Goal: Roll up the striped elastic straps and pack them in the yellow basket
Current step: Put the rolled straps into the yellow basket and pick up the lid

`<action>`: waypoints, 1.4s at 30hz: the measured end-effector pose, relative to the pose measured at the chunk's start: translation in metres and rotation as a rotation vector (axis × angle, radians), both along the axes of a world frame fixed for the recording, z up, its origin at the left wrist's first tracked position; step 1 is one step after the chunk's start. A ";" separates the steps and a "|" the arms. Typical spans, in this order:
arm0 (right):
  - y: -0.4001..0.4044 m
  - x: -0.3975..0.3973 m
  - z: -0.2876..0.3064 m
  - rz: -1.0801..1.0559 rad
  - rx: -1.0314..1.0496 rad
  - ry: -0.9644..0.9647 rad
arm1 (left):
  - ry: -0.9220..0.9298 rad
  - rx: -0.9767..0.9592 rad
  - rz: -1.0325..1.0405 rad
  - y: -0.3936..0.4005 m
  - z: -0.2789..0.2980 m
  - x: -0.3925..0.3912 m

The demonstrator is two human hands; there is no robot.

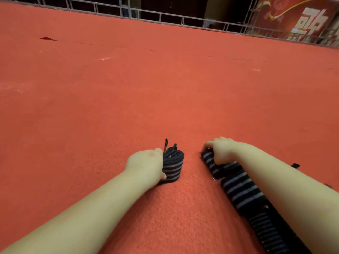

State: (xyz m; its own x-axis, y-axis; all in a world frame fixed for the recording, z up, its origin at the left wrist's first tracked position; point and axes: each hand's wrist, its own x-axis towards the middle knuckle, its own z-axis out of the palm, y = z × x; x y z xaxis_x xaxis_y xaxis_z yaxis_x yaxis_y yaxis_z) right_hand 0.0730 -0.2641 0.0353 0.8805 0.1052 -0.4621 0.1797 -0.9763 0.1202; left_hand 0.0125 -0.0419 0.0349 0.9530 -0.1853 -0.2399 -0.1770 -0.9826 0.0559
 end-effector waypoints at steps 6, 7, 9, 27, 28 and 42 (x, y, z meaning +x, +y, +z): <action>0.000 -0.005 -0.004 0.107 -0.154 -0.121 | -0.005 -0.013 0.001 0.002 0.000 -0.001; -0.001 -0.008 -0.005 0.144 -0.157 -0.158 | -0.004 -0.018 0.004 0.002 0.000 -0.002; -0.001 -0.016 -0.004 0.197 -0.111 -0.220 | -0.003 -0.031 0.013 0.002 0.001 -0.002; 0.139 -0.147 -0.004 0.644 0.486 -0.473 | 0.054 0.034 0.284 0.077 0.021 -0.063; 0.147 -0.151 0.000 0.669 0.466 -0.456 | 0.048 0.043 0.285 0.083 0.022 -0.070; 0.170 -0.144 0.011 0.564 0.045 -0.231 | -0.069 -0.037 0.290 0.106 0.005 -0.119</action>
